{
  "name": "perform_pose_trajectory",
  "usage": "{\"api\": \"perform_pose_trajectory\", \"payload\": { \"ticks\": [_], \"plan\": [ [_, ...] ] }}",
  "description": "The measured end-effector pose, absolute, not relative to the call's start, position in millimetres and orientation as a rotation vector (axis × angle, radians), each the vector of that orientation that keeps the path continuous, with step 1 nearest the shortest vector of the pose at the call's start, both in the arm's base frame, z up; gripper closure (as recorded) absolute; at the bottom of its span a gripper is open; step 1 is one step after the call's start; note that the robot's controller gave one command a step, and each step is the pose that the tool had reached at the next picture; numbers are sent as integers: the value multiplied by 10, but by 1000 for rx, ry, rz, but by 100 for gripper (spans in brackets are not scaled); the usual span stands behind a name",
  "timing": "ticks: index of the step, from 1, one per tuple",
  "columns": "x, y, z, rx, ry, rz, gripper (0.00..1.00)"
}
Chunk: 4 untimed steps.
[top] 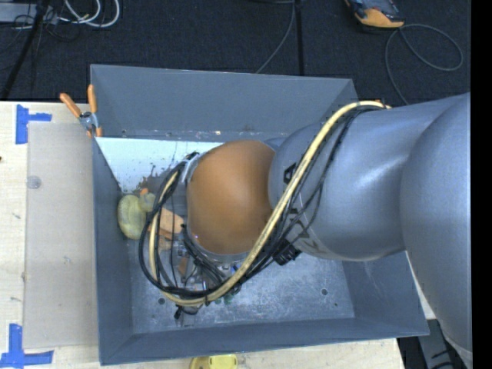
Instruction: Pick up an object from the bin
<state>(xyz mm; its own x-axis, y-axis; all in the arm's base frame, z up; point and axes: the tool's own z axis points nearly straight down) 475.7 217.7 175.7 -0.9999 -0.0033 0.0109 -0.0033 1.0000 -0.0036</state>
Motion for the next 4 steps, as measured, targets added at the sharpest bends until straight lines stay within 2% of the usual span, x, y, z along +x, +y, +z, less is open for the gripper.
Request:
{"api": "perform_pose_trajectory", "payload": {
  "ticks": [1, 2, 3, 4],
  "plan": [
    [4776, 2165, 1801, -3, -3138, 2, 0],
    [5186, 1759, 1192, -138, -3133, 3, 0],
    [5393, 1503, 1182, -123, -3132, 4, 0],
    [5519, 1362, 1145, 46, -3136, 3, 0]
  ]
}}
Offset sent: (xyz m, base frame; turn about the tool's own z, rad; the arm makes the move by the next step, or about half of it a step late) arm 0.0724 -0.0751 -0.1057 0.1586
